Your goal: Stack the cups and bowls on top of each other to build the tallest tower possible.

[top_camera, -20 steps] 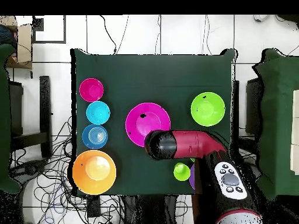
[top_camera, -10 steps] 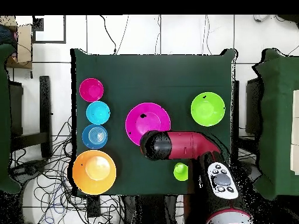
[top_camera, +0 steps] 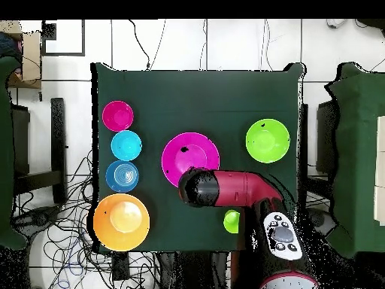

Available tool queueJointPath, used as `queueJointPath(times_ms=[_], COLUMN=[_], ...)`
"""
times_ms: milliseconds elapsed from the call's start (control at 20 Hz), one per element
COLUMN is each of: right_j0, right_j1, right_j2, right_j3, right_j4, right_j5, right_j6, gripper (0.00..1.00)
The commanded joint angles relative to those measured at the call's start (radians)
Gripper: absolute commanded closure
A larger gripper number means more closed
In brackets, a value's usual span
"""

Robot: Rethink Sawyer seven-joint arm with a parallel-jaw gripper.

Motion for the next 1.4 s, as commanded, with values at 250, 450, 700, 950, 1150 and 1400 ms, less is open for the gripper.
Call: queueJointPath(times_ms=[250, 450, 700, 950, 1150, 1400], right_j0=[0.023, -0.004, 0.017, 0.01, -0.035, -0.061], right_j1=[0.042, 0.037, 0.025, 0.021, 0.028, 0.03], right_j2=[0.011, 0.045, 0.026, -0.024, -0.017, -0.014], right_j3=[0.043, 0.073, 0.091, 0.037, 0.022, 0.028], right_j4=[0.064, 0.093, 0.103, 0.04, 0.016, 0.0], right_j5=[-0.078, -0.084, -0.096, -0.069, -0.076, -0.095], right_j6=[0.153, 0.135, 0.145, 0.077, 0.022, 0.002], gripper=[1.0, 1.0, 1.0, 1.0, 1.0, 1.0])
